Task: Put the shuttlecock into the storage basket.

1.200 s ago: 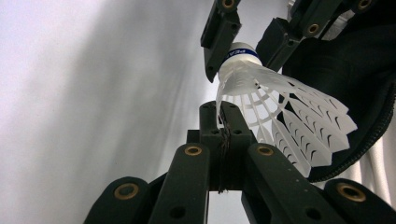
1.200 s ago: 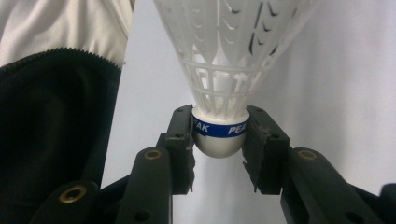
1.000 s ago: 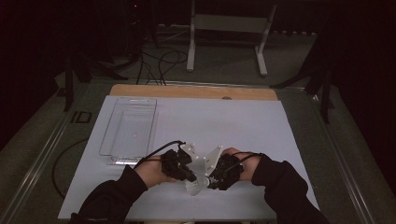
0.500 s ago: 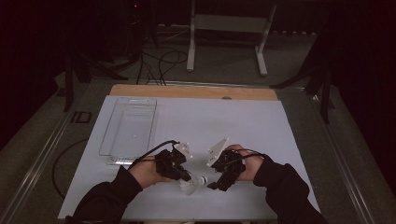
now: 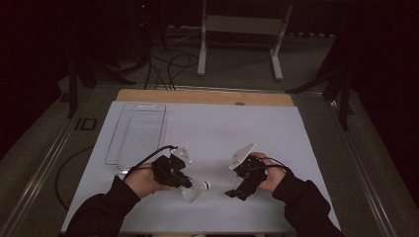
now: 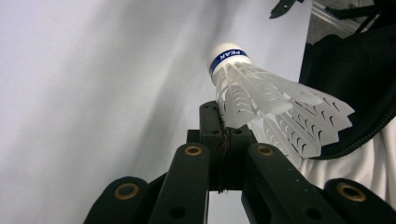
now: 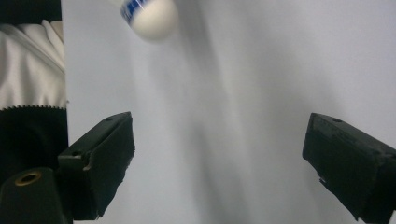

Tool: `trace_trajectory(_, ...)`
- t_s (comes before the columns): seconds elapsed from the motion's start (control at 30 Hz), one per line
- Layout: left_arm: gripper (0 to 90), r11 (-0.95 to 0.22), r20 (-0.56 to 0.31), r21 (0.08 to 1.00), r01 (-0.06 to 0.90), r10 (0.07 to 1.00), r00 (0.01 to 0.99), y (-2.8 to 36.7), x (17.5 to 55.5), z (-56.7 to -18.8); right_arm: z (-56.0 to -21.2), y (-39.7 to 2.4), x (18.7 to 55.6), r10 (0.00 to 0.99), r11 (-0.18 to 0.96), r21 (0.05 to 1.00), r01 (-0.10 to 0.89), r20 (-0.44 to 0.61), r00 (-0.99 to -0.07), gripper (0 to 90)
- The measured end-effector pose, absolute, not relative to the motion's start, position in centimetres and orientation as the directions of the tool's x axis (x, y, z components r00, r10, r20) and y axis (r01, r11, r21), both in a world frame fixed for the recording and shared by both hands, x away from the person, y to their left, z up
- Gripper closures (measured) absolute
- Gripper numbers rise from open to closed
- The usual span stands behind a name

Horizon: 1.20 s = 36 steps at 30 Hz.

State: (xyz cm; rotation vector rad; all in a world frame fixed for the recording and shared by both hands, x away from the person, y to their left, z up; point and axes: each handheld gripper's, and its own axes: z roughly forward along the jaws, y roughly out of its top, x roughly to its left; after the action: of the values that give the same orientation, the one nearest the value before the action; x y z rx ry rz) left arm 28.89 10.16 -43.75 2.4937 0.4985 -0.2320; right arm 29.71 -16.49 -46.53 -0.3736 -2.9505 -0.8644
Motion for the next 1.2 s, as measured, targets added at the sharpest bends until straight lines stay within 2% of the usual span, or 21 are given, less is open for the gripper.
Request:
trace_trajectory(0.2, 90.0, -0.732, -0.267, 0.537, 0.419, 0.324, 0.908, 11.1, 29.1, -43.4, -47.2, -17.8, 29.3, 0.242, 0.810, 0.538, 0.235, 0.058, -0.969, 9.0)
trace_trajectory(0.6, 90.0, -0.695, -0.249, 0.568, 0.440, 0.364, 0.897, 12.6, 29.5, -42.5, -49.2, -20.3, 28.1, 0.292, 0.761, 0.589, 0.270, 0.060, -0.955, 8.8)
trace_trajectory(1.2, 90.0, -0.637, -0.215, 0.619, 0.459, 0.425, 0.879, 15.2, 30.3, -40.2, -51.2, -24.8, 26.5, 0.378, 0.621, 0.726, 0.297, 0.055, -0.924, 8.9)
